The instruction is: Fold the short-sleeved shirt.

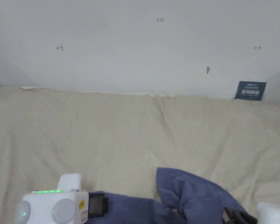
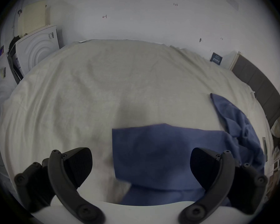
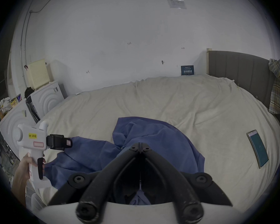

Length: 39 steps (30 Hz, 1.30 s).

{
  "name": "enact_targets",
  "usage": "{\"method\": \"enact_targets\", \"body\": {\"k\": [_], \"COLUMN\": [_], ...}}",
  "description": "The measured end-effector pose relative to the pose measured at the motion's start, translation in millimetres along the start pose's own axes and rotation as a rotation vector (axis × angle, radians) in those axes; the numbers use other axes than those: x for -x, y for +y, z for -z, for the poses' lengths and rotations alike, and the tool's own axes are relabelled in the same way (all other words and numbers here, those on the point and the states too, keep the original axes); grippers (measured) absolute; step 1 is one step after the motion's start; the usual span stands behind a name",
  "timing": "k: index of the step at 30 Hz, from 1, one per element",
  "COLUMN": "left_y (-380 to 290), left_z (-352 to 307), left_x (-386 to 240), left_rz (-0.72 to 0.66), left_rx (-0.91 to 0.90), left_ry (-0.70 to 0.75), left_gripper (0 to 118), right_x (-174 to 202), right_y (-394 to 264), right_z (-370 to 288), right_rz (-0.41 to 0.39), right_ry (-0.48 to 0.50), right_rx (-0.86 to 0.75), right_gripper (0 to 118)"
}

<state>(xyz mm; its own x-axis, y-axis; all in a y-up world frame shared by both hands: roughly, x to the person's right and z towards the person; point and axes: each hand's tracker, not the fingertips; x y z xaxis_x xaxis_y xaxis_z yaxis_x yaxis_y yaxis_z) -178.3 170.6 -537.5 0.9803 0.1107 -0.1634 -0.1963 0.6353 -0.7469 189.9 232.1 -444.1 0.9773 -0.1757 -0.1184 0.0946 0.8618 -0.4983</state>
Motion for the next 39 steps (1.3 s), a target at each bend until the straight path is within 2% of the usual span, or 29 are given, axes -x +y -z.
{"method": "enact_targets", "body": {"k": [5,7,9,12,15,16,18,21,23,28,31,34,35,36,37,38,39], "left_y": [13.8,14.2,16.6,13.1,11.7,10.8,9.1,10.2,16.1,22.3,23.1,23.1,22.7,21.7,20.3,19.6,18.6], "left_z": [41.0,50.7,41.3,41.5,24.2,20.3,15.4,5.0,-8.1,-33.1,-38.8,-38.9,-39.0,-38.7,-37.2,-37.0,-36.1], "left_x": [2.5,-7.8,-14.1,-21.4,-28.9,-32.4,-36.7,-35.7,-26.1,-25.1,-28.4,-29.8,-29.4,-28.7,-29.2,-28.4,-27.3], "left_rz": [-0.036,0.027,0.08,0.099,0.127,0.158,0.196,0.208,0.13,0.177,0.182,0.188,0.184,0.185,0.187,0.183,0.184], "left_rx": [0.074,0.1,0.056,0.066,0.043,0.03,0.023,0.008,-0.003,-0.051,-0.069,-0.069,-0.069,-0.066,-0.066,-0.063,-0.056], "left_ry": [-0.008,0.055,0.048,0.079,0.06,0.062,0.061,0.092,-0.01,0.008,0.001,0.006,0.008,0.008,0.011,0.015,0.015], "left_gripper": [118,118,118,115,88,73,51,3,3,3,3,3,3,3,3,3,3], "right_x": [-1.6,-1.1,0.0,2.9,5.0,5.5,5.5,1.3,-3.4,-11.9,-22.2,-30.1,-33.3,-36.6,-39.0,-42.1,-49.0], "right_y": [-5.9,-8.1,-9.5,-12.6,-13.4,-13.5,-12.3,-8.0,-5.0,5.9,23.0,47.1,55.3,63.5,71.6,78.0,84.1], "right_z": [13.1,17.7,20.5,21.9,22.1,21.8,21.3,19.3,17.4,15.9,24.1,45.4,53.0,65.1,77.0,92.3,110.4], "right_rz": [-0.008,-0.005,-0.002,0.004,-0.011,-0.02,-0.029,-0.007,0.004,-0.015,-0.001,-0.019,-0.016,-0.014,-0.032,-0.046,-0.072], "right_ry": [-0.006,-0.006,-0.006,0.009,0.018,0.017,0.006,0.005,0.015,-0.015,0.023,0.06,0.069,0.1,0.121,0.131,0.165], "right_rx": [0.035,0.045,0.054,0.058,0.071,0.072,0.069,0.063,0.059,0.041,0.054,0.089,0.087,0.106,0.165,0.203,0.243], "right_gripper": [0,0,0,0,0,0,0,0,0,0,0,0,9,32,76,100,106]}}
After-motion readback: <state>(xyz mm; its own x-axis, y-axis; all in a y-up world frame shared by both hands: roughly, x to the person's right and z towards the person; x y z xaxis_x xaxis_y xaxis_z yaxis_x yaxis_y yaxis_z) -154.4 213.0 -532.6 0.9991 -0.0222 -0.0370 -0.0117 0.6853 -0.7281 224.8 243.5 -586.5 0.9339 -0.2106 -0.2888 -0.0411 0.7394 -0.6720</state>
